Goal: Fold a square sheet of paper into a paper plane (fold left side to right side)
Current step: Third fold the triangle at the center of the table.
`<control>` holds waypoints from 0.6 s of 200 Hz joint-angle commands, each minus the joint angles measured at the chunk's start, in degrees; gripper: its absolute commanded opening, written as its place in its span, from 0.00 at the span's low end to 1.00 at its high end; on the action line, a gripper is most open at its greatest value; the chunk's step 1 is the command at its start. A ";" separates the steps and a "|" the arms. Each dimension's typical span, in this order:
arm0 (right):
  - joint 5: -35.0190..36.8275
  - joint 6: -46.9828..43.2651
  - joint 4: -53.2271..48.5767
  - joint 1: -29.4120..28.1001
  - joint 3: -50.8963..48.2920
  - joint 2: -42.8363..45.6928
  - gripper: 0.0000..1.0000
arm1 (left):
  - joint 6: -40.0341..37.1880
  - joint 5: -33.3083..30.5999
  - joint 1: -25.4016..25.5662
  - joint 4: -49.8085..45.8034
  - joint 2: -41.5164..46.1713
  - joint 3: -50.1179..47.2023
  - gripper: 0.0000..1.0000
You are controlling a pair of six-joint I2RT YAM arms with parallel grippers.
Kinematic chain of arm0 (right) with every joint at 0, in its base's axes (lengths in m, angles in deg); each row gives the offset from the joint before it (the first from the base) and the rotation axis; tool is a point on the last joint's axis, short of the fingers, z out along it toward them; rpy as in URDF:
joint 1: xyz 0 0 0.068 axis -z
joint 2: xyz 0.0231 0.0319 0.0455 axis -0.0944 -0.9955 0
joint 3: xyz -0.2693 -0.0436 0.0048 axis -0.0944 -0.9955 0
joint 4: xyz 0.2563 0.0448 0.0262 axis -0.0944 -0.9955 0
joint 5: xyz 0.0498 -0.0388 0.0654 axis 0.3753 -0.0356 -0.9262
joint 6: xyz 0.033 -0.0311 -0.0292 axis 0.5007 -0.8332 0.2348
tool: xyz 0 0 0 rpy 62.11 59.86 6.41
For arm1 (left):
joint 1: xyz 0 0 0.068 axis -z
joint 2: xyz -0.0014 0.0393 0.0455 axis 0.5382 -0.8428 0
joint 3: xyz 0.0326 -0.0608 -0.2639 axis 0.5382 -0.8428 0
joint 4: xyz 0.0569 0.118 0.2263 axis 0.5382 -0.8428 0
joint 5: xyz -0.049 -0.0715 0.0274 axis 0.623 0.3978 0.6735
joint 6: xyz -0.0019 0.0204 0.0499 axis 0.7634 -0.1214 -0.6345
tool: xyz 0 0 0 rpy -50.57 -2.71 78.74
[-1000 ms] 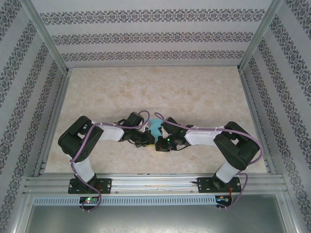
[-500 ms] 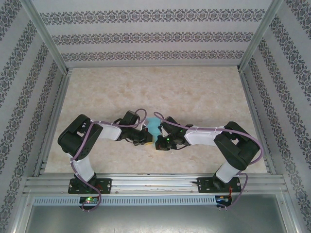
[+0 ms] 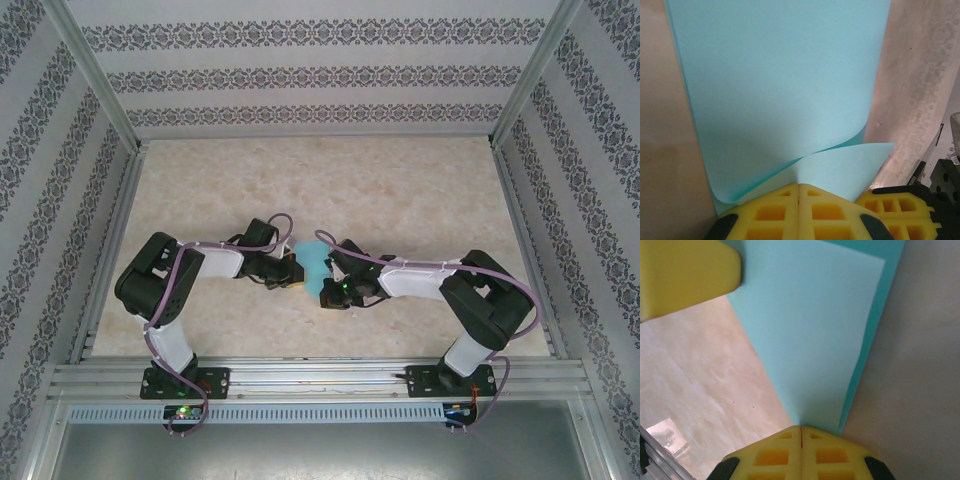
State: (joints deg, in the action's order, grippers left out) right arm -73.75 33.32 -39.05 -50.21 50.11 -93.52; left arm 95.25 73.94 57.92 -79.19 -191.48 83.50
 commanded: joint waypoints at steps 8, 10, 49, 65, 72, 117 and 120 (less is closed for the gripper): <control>5.07 -1.48 -13.28 -0.38 -2.75 -2.99 0.00 | -3.93 -13.07 -4.14 -4.14 -1.55 0.59 0.05; 5.06 -1.51 -13.26 -0.38 -2.75 -2.99 0.00 | -4.00 -13.14 -4.26 -4.14 -1.48 0.61 0.05; 5.15 -1.43 -13.40 -0.38 -2.66 -2.66 0.00 | -5.09 -13.37 -5.84 -5.22 -0.36 0.71 0.05; 5.08 -1.52 -13.31 -0.34 -2.44 -2.40 0.00 | -5.36 -12.38 -6.03 -5.65 1.20 0.75 0.05; 5.06 -1.61 -13.26 -0.22 -2.40 -2.25 0.00 | -5.50 -12.07 -6.03 -5.85 2.29 0.64 0.05; 4.32 -3.86 -13.22 1.66 -1.79 -0.73 0.00 | -6.77 -10.33 -5.93 -9.48 11.02 -0.40 0.05; 4.16 -3.97 -13.22 1.79 -1.74 -0.71 0.00 | -6.71 -9.95 -5.87 -9.47 11.63 -0.54 0.05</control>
State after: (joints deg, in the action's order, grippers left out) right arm -73.62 31.70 -41.44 -49.71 50.27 -92.84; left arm 90.88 65.20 52.26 -84.92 -184.90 84.05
